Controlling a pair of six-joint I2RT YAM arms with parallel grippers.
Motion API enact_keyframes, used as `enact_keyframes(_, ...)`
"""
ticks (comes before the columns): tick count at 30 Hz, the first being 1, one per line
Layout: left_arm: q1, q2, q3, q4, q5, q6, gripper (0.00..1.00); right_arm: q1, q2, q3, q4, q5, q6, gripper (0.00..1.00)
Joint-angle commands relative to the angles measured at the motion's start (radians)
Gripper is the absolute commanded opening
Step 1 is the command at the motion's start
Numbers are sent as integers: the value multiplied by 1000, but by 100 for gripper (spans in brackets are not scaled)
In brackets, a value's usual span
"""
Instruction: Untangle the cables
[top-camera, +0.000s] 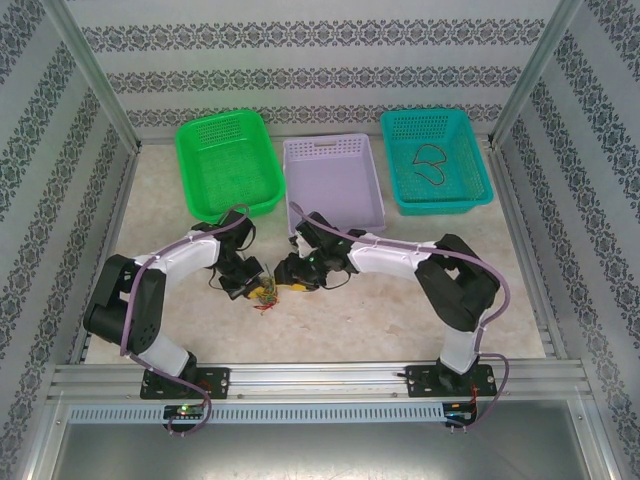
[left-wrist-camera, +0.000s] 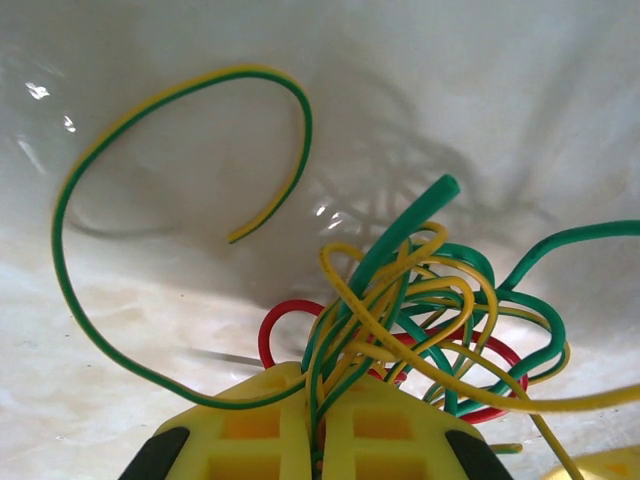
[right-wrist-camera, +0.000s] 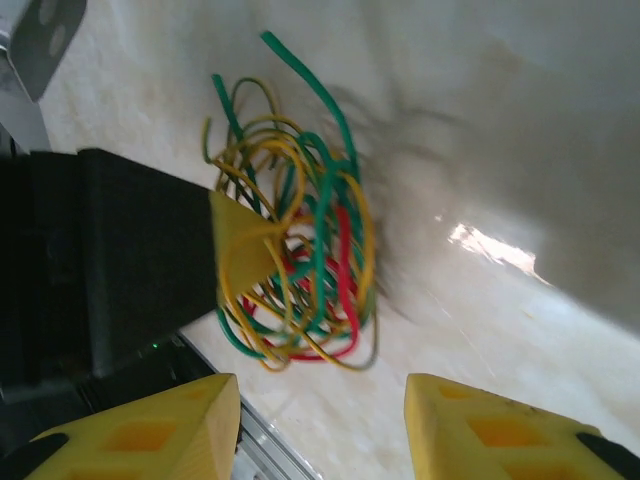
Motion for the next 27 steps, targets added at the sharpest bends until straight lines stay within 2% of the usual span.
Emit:
enact_keyframes(1,-15,-44,-8,14,18,-25,0,24,39,50,61,-4,53,45)
enact_keyframes(5,-17,-81,10,-6,17,-28,0,26,57,40,52,30,74,34)
enact_keyframes(6,-17,-91,19,-13,20,-25,0,22,47,29,48,44,73,26)
enact_keyframes(8,-17,-108,39,-40,10,-17,0,5,3,1,29,91,65,2)
enact_keyframes(12,-15,-131,117,-181,-127,22,0,-67,-179,-114,-22,196,44,0)
enact_keyframes(16,-14,-146,156,-278,-288,11,0,-152,-333,-187,-139,206,-25,0)
enact_keyframes(22,-14,-150,140,-218,-263,-44,0,-192,-447,-230,-255,213,-84,0)
enact_keyframes(27,-14,-121,162,-264,-316,-13,0,-237,-551,-257,-354,302,-114,0)
